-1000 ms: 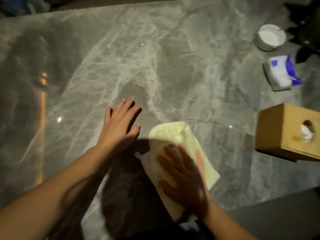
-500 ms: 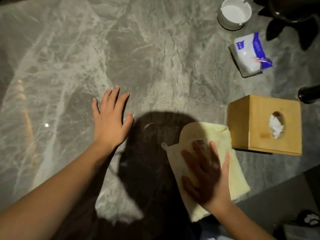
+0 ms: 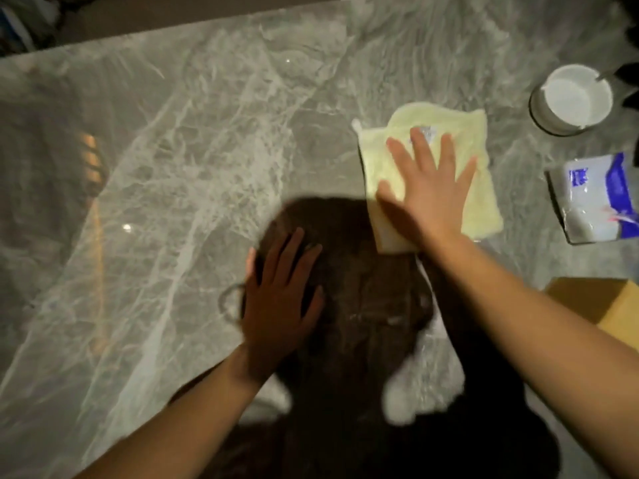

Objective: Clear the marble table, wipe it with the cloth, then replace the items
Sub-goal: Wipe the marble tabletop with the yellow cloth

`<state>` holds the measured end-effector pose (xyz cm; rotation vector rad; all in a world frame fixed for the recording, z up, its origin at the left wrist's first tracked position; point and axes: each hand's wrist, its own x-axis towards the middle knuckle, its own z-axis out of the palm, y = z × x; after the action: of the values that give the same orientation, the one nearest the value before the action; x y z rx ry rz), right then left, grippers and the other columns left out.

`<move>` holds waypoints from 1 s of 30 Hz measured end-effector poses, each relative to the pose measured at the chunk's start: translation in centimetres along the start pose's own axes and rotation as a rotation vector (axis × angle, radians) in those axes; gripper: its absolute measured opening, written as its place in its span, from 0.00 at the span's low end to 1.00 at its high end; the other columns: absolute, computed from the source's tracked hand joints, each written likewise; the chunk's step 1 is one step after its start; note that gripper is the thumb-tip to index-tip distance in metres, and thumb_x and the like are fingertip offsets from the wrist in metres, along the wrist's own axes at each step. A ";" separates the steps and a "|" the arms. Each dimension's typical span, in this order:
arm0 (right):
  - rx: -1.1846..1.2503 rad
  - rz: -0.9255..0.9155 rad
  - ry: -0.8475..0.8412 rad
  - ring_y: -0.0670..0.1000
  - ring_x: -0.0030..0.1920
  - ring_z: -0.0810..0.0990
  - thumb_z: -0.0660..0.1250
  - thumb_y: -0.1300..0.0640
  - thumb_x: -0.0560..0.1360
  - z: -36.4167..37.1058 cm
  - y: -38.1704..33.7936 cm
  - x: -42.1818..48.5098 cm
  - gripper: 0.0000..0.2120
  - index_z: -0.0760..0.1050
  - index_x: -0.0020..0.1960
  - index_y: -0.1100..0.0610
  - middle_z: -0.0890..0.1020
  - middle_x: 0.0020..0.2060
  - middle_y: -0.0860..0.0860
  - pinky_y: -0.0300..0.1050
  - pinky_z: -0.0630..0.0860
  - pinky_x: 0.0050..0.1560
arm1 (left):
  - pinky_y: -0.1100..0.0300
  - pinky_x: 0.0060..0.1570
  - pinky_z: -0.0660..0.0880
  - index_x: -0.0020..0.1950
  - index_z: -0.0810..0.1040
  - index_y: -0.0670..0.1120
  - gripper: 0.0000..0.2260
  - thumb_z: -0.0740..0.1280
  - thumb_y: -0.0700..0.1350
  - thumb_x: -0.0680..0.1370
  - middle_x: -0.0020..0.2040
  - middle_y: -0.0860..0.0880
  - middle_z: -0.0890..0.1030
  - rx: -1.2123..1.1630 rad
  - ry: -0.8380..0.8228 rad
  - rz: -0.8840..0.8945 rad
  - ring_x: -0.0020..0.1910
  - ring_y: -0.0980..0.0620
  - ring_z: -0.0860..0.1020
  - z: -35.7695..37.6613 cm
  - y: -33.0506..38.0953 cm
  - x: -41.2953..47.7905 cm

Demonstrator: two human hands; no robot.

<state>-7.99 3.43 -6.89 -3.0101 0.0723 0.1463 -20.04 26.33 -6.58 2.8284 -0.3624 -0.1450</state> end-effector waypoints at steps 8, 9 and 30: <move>0.066 0.074 0.036 0.62 0.77 0.46 0.49 0.37 0.74 -2.1 0.9 16.0 0.31 0.53 0.76 0.42 0.53 0.78 0.47 0.72 0.42 0.70 | 0.40 0.70 0.55 0.71 0.67 0.53 0.26 0.60 0.55 0.73 0.75 0.48 0.63 0.022 0.019 0.002 0.74 0.47 0.62 0.3 0.0 0.3; 0.068 0.081 0.040 0.62 0.77 0.46 0.49 0.37 0.74 -2.3 0.9 17.0 0.31 0.53 0.76 0.43 0.53 0.78 0.48 0.73 0.42 0.70 | 0.40 0.70 0.55 0.71 0.66 0.53 0.26 0.60 0.55 0.73 0.75 0.48 0.63 0.023 0.015 0.001 0.74 0.47 0.62 0.3 0.0 0.4; 0.035 -0.059 -0.045 0.61 0.77 0.48 0.49 0.34 0.71 -0.3 -1.7 -0.9 0.34 0.55 0.76 0.40 0.55 0.78 0.48 0.70 0.47 0.70 | 0.40 0.72 0.50 0.71 0.66 0.50 0.25 0.57 0.56 0.75 0.75 0.47 0.63 0.024 0.052 0.034 0.76 0.46 0.58 1.2 -0.5 0.2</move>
<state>-8.75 5.13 -6.25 -2.9686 -0.0182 0.2041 -19.88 26.41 -7.89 2.8413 -0.4036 -0.0597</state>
